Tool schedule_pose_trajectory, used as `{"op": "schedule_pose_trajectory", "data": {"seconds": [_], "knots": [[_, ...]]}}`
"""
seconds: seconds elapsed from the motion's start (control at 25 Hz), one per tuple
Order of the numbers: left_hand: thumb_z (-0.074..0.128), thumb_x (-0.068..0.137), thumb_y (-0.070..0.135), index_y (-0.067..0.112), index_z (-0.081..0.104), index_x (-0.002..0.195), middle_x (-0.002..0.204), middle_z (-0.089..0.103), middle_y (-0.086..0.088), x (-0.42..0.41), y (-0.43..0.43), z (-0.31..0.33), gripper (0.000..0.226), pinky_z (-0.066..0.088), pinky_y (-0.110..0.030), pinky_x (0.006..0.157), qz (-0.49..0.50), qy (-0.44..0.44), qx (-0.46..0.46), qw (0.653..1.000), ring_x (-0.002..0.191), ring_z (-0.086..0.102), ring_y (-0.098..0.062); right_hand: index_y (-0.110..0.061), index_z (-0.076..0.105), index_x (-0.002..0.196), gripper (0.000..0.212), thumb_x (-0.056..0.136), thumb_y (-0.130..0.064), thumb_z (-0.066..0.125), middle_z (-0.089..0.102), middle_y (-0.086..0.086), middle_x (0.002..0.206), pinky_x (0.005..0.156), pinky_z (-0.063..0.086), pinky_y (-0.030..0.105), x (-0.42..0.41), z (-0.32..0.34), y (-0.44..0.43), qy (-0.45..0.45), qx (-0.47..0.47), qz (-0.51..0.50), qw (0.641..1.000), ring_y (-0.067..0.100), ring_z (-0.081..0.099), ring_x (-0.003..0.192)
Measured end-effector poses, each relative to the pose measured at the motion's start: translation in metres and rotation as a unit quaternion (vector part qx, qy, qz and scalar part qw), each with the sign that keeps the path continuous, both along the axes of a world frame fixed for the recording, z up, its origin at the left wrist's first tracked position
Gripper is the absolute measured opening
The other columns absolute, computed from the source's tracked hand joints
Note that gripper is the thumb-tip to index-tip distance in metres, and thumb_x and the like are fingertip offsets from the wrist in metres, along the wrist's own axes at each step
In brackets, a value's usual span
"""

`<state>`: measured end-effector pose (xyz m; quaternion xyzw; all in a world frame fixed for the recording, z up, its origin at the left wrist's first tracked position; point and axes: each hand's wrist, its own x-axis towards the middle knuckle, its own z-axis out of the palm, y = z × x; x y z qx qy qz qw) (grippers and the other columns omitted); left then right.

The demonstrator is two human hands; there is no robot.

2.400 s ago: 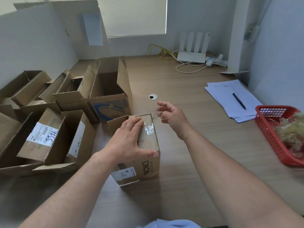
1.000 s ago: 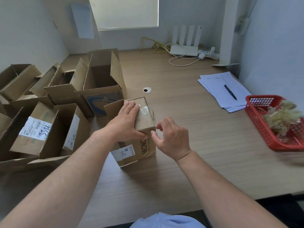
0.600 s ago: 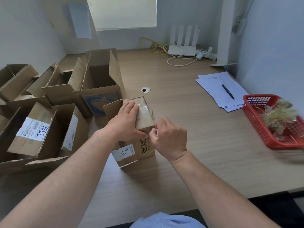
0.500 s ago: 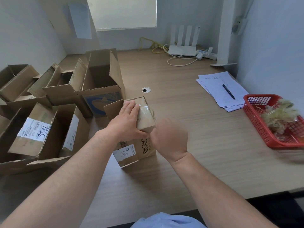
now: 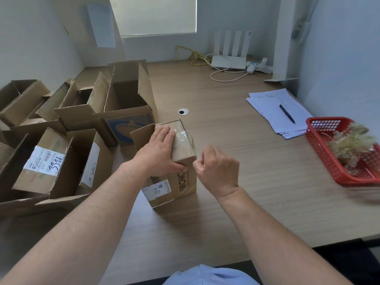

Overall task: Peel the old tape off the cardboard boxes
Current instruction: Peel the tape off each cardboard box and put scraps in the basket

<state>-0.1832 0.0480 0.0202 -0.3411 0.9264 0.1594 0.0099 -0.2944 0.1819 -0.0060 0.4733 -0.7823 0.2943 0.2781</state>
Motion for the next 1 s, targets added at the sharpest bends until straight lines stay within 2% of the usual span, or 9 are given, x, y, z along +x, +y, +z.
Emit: {"op": "schedule_pose_trajectory", "data": {"seconds": [0.12, 0.24, 0.32, 0.4, 0.56, 0.72, 0.84, 0.92, 1.0], "knots": [[0.074, 0.07, 0.059, 0.019, -0.004, 0.153, 0.16, -0.014, 0.005, 0.0, -0.002, -0.001, 0.121, 0.002, -0.033, 0.117, -0.001, -0.002, 0.007, 1.0, 0.145, -0.019, -0.011, -0.007, 0.056, 0.062, 0.018, 0.056, -0.004, 0.073, 0.053, 0.003, 0.055, 0.041, 0.026, 0.019, -0.014, -0.001, 0.009, -0.031, -0.001, 0.042, 0.999, 0.023, 0.046, 0.039], [0.074, 0.07, 0.059, 0.019, -0.004, 0.153, 0.16, -0.014, 0.005, -0.003, -0.003, -0.002, 0.121, 0.001, -0.033, 0.116, 0.002, -0.005, 0.004, 1.0, 0.145, -0.019, -0.011, -0.007, 0.064, 0.076, 0.02, 0.065, -0.017, 0.078, 0.06, 0.003, 0.065, 0.039, 0.038, 0.023, -0.011, -0.005, 0.013, -0.014, 0.017, 0.125, 0.992, 0.019, 0.054, 0.047], [0.074, 0.07, 0.059, 0.018, -0.004, 0.153, 0.16, -0.014, 0.004, -0.004, -0.002, -0.001, 0.121, 0.003, -0.034, 0.117, 0.003, -0.006, -0.001, 1.0, 0.145, -0.018, -0.012, -0.007, 0.064, 0.074, 0.017, 0.069, -0.019, 0.076, 0.06, 0.002, 0.064, 0.039, 0.036, 0.023, -0.008, -0.002, 0.01, -0.005, 0.02, 0.133, 0.991, 0.018, 0.053, 0.045], [0.074, 0.07, 0.059, 0.018, -0.004, 0.153, 0.161, -0.013, 0.004, -0.003, -0.002, -0.001, 0.121, 0.004, -0.034, 0.117, 0.005, -0.008, -0.004, 1.0, 0.145, -0.018, -0.013, -0.009, 0.06, 0.066, 0.011, 0.074, -0.016, 0.066, 0.056, 0.001, 0.059, 0.04, 0.027, 0.021, -0.006, 0.001, 0.007, 0.023, 0.014, 0.124, 0.992, 0.017, 0.047, 0.041], [0.073, 0.07, 0.059, 0.018, -0.004, 0.153, 0.16, -0.013, 0.004, -0.002, -0.001, -0.001, 0.121, 0.004, -0.033, 0.117, 0.003, -0.006, -0.004, 1.0, 0.145, -0.018, -0.012, -0.011, 0.049, 0.056, 0.02, 0.076, -0.013, 0.046, 0.044, 0.0, 0.049, 0.041, 0.018, 0.021, -0.008, 0.006, 0.003, 0.051, 0.007, 0.123, 0.991, 0.017, 0.035, 0.035], [0.074, 0.07, 0.058, 0.018, -0.004, 0.153, 0.16, -0.014, 0.004, 0.002, -0.001, -0.001, 0.121, 0.002, -0.032, 0.117, -0.01, 0.0, -0.004, 1.0, 0.145, -0.019, -0.011, -0.009, 0.052, 0.058, 0.011, 0.068, -0.009, 0.054, 0.045, 0.001, 0.049, 0.036, 0.023, 0.021, -0.015, 0.008, 0.002, 0.042, 0.02, 0.14, 0.989, 0.019, 0.037, 0.034], [0.075, 0.07, 0.058, 0.019, -0.005, 0.153, 0.16, -0.016, 0.006, 0.007, -0.002, 0.0, 0.122, 0.001, -0.031, 0.117, -0.032, -0.007, 0.007, 0.999, 0.144, -0.022, -0.01, -0.005, 0.057, 0.063, 0.01, 0.072, -0.007, 0.061, 0.052, 0.006, 0.053, 0.036, 0.03, 0.021, -0.028, 0.016, 0.003, 0.004, 0.002, 0.112, 0.994, 0.025, 0.045, 0.037], [0.075, 0.068, 0.061, 0.021, -0.004, 0.154, 0.159, -0.018, 0.01, 0.011, 0.0, -0.001, 0.123, 0.003, -0.031, 0.116, -0.052, -0.013, 0.017, 0.998, 0.142, -0.024, -0.006, -0.001, 0.061, 0.071, 0.008, 0.078, -0.004, 0.064, 0.059, 0.011, 0.061, 0.041, 0.04, 0.028, -0.04, 0.025, -0.002, -0.049, 0.004, 0.105, 0.993, 0.029, 0.054, 0.045], [0.066, 0.063, 0.075, 0.022, -0.001, 0.154, 0.159, -0.016, 0.012, 0.012, 0.004, 0.0, 0.125, 0.003, -0.03, 0.116, -0.057, -0.005, 0.042, 0.997, 0.141, -0.025, -0.003, -0.003, 0.064, 0.083, 0.008, 0.087, -0.007, 0.059, 0.066, 0.009, 0.073, 0.054, 0.048, 0.036, -0.045, 0.034, -0.005, -0.173, 0.032, 0.131, 0.976, 0.031, 0.062, 0.059]]}}
